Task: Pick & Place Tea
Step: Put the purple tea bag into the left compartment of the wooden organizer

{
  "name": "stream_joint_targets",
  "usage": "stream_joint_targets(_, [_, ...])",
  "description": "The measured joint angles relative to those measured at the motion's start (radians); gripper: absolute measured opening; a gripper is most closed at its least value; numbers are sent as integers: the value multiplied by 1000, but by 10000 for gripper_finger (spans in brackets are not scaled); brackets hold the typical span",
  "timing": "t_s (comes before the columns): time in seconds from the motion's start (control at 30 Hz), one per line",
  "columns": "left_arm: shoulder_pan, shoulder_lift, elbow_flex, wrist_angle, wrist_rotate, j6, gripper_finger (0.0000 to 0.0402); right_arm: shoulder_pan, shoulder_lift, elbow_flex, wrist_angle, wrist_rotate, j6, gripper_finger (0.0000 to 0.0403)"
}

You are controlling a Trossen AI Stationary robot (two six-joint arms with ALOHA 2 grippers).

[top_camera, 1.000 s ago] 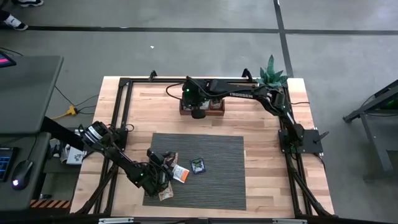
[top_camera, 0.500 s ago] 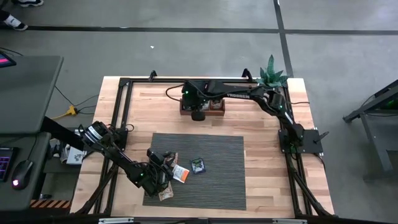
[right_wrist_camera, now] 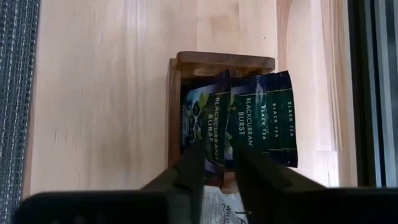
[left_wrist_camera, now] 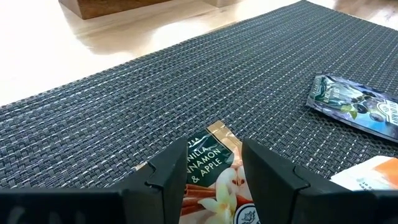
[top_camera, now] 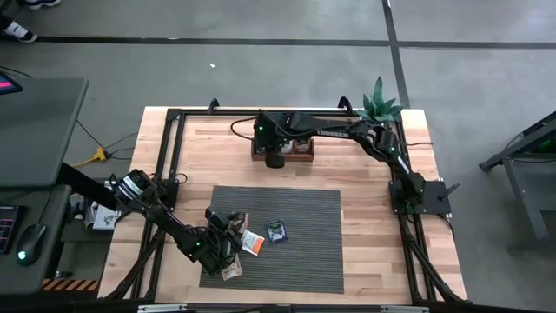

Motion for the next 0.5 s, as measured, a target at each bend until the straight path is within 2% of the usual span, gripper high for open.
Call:
stream_joint_targets(0.17, [0,0,0,0,0,0,151,-2,0,0,-1,4,25,128])
stream_joint_targets(0.27, [0,0,0,0,0,0,151,-1,-2,2,8,50,26,155])
stream_joint_targets(0.5, [0,0,0,0,1,0,151,-2,-55,4,18,73,41,188])
